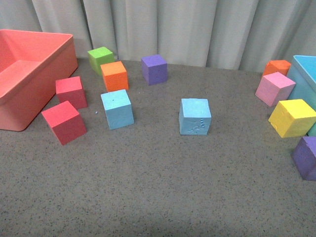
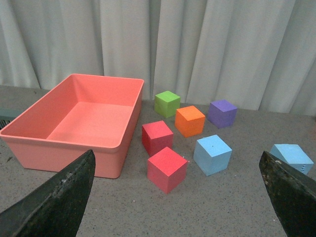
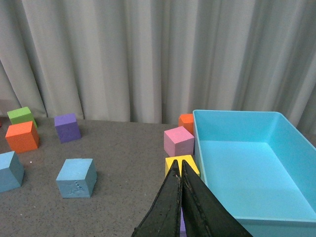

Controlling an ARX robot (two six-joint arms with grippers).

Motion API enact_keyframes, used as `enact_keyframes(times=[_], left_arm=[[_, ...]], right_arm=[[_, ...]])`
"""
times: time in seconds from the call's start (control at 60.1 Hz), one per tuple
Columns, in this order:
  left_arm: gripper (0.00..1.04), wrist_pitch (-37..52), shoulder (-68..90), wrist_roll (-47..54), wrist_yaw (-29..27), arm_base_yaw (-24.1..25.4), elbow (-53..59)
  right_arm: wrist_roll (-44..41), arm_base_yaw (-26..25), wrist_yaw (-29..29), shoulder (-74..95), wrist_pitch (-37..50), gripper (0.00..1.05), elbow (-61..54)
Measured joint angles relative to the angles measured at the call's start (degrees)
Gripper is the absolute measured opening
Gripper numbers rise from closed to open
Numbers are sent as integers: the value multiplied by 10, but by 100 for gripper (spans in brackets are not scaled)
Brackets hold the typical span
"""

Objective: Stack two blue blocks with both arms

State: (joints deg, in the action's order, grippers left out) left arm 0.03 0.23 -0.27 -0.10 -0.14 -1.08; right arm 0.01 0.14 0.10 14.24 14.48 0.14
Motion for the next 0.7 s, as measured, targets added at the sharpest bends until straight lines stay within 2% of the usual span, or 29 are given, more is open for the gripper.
enact_keyframes(times=[0.283, 0.366, 0.516, 0.549, 0.699], left_arm=[[98, 0, 0, 0, 0, 0, 0], [98, 0, 0, 0, 0, 0, 0], [98, 0, 0, 0, 0, 0, 0], [98, 0, 0, 0, 0, 0, 0], [98, 0, 0, 0, 0, 0, 0]], right_arm=[[0, 0, 0, -48, -49, 1, 0], [0, 0, -2, -115, -136, 1, 0], [0, 0, -2, -139, -144, 1, 0], [-1, 0, -2, -139, -144, 3, 0], [0, 0, -2, -140, -144, 31, 0]])
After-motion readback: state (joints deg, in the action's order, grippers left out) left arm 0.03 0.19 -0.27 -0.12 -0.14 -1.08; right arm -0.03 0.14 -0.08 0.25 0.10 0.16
